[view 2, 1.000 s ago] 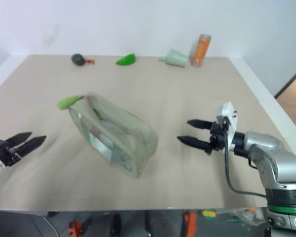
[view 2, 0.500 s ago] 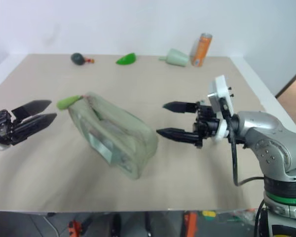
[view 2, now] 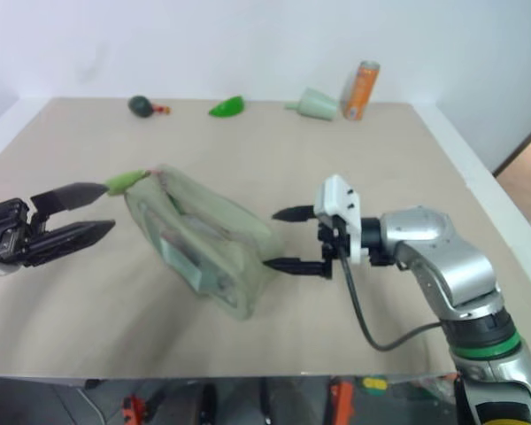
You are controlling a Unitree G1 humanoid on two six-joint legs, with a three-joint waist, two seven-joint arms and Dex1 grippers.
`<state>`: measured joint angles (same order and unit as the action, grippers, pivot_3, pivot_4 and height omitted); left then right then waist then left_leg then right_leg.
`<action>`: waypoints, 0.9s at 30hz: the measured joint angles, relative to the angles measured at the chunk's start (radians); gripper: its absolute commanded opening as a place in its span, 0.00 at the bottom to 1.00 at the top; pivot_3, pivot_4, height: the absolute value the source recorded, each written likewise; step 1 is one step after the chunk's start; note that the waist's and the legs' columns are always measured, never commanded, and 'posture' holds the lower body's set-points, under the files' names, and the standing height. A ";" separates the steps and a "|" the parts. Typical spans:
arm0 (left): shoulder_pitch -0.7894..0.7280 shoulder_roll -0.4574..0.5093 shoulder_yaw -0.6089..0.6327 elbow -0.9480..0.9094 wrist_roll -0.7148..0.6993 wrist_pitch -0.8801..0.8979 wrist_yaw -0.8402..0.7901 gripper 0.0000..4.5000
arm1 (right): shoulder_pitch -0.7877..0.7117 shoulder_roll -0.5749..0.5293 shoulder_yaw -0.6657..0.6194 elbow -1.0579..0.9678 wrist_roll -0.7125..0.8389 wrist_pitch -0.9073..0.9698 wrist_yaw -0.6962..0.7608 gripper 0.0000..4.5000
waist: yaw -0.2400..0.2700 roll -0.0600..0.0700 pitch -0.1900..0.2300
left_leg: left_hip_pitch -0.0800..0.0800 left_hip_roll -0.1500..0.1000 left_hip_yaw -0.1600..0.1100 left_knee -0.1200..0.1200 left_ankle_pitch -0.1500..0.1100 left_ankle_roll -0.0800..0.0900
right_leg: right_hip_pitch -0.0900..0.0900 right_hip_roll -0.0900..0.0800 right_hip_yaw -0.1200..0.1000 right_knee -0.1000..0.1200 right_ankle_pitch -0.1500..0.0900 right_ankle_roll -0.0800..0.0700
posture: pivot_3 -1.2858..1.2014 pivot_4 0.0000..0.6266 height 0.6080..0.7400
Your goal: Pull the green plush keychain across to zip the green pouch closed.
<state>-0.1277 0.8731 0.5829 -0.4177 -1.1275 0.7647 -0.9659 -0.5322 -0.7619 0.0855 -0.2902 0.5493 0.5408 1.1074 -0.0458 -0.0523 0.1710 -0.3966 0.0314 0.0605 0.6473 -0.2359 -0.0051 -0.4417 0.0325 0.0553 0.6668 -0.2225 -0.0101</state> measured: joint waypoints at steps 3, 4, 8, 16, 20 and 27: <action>0.006 0.000 0.000 -0.009 -0.003 -0.002 0.009 1.00 | -0.015 0.029 0.000 0.022 -0.017 -0.020 0.000 0.73 | 0.000 0.000 0.000 | 0.000 0.000 0.000 0.001 0.000 0.000 | 0.000 0.000 0.000 0.000 0.000 0.000 | 0.52 0.24 1.00; 0.011 -0.001 0.000 -0.010 -0.004 -0.003 0.015 1.00 | -0.016 0.037 0.000 0.025 -0.023 -0.028 0.001 0.66 | 0.001 0.000 0.000 | -0.001 0.000 -0.001 0.001 0.000 0.000 | 0.000 0.000 0.000 0.000 0.000 0.000 | 0.52 0.24 1.00; 0.026 -0.005 0.000 -0.011 -0.005 -0.004 0.023 1.00 | -0.016 0.046 0.010 0.043 -0.034 -0.042 0.013 0.33 | 0.001 0.000 0.000 | -0.001 0.000 -0.001 0.003 0.000 0.000 | 0.000 0.000 -0.001 0.001 0.001 -0.001 | 0.52 0.24 1.00; 0.034 -0.033 0.016 -0.007 -0.026 -0.019 0.055 1.00 | -0.018 0.047 0.024 0.061 -0.045 -0.078 0.069 0.01 | 0.001 0.000 0.000 | -0.001 0.000 -0.001 0.006 0.000 0.000 | 0.001 0.000 -0.001 0.002 0.002 0.000 | 0.52 0.24 1.00; 0.037 -0.042 0.028 0.013 -0.049 -0.020 0.068 1.00 | -0.058 0.055 0.048 0.117 -0.100 -0.162 0.098 0.01 | -0.001 0.000 0.000 | -0.001 0.000 -0.001 0.006 0.000 0.000 | 0.000 0.000 -0.001 0.002 0.002 0.000 | 0.52 0.24 1.00; 0.050 -0.056 0.048 0.073 -0.059 -0.020 0.086 1.00 | -0.260 0.062 0.060 0.398 -0.147 -0.343 0.265 0.01 | 0.000 0.001 0.001 | -0.001 0.000 0.000 0.006 0.000 0.000 | 0.000 0.000 -0.001 0.003 0.003 -0.001 | 0.52 0.24 1.00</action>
<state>-0.0776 0.8175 0.6312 -0.3443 -1.1869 0.7445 -0.8804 -0.7918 -0.6997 0.1459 0.1080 0.4019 0.1975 1.3722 -0.0457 -0.0510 0.1719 -0.3974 0.0316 0.0606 0.6538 -0.2357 -0.0047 -0.4414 0.0324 0.0541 0.6694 -0.2196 -0.0114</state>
